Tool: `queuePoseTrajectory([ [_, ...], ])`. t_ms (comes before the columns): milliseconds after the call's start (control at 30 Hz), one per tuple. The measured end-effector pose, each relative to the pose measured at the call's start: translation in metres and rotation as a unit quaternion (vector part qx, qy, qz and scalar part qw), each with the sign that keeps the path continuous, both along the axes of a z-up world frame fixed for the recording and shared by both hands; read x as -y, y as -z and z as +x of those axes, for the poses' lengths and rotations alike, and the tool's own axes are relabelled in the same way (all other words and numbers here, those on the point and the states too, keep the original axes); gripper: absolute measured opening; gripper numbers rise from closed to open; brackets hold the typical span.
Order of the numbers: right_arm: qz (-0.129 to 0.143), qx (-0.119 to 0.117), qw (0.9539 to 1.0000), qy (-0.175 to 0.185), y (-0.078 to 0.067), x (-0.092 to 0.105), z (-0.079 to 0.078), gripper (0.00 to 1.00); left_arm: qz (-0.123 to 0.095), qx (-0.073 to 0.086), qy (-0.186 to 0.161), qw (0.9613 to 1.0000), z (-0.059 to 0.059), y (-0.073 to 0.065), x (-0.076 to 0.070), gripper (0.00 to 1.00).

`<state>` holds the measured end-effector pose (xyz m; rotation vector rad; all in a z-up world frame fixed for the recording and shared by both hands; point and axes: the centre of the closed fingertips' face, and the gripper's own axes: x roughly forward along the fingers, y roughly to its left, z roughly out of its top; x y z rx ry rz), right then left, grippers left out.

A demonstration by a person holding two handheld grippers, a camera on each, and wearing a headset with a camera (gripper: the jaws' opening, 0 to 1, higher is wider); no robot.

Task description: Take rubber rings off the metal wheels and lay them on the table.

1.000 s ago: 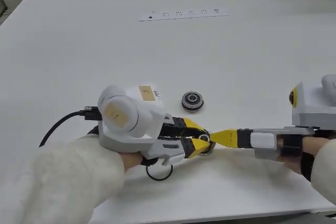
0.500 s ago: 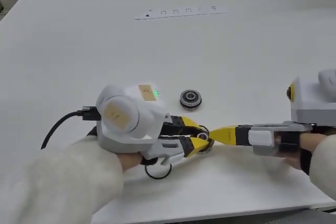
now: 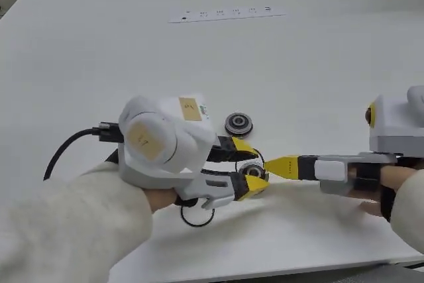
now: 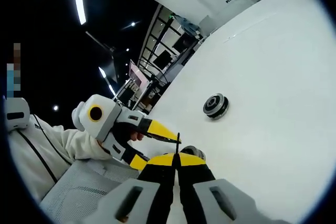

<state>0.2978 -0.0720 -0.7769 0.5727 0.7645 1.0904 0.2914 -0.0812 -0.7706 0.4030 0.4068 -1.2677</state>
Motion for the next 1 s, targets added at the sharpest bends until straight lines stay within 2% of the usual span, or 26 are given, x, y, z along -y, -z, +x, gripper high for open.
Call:
queuePoseTrajectory([
  [167, -0.003, 0.000, 1.0000, 0.003, 0.000, 0.001, 0.001, 0.00, 0.000, 0.001, 0.007, 1.0000, 0.000, -0.006, -0.002, 0.30],
  [300, -0.008, 0.000, 1.0000, 0.004, -0.001, 0.002, -0.001, 0.00, -0.007, 0.004, -0.002, 1.0000, 0.005, -0.014, -0.006, 0.39],
  [433, -0.005, 0.008, 0.9999, 0.004, -0.013, -0.001, -0.002, 0.00, -0.015, 0.000, -0.002, 0.9999, 0.005, -0.023, -0.015, 0.36],
  [533, -0.004, 0.015, 0.9999, 0.003, -0.021, -0.002, -0.003, 0.00, -0.012, -0.011, -0.004, 0.9999, 0.003, -0.026, -0.022, 0.40],
  [600, -0.005, 0.016, 0.9998, 0.008, -0.026, 0.000, -0.003, 0.00, -0.007, -0.011, -0.001, 0.9999, 0.001, -0.027, -0.026, 0.43],
  [733, 0.000, 0.027, 0.9993, 0.024, -0.041, 0.004, -0.001, 0.00, 0.003, -0.002, 0.014, 0.9999, -0.003, -0.032, -0.031, 0.47],
  [867, -0.003, 0.041, 0.9986, 0.033, -0.057, 0.007, 0.000, 0.00, 0.008, 0.016, 0.023, 0.9996, -0.005, -0.043, -0.037, 0.54],
  [933, -0.016, 0.054, 0.9979, 0.033, -0.063, 0.007, 0.001, 0.00, 0.005, 0.019, 0.022, 0.9996, -0.005, -0.047, -0.042, 0.57],
  [1000, -0.017, 0.064, 0.9974, 0.029, -0.073, 0.003, 0.000, 0.00, 0.002, 0.010, 0.017, 0.9998, -0.006, -0.049, -0.050, 0.58],
])
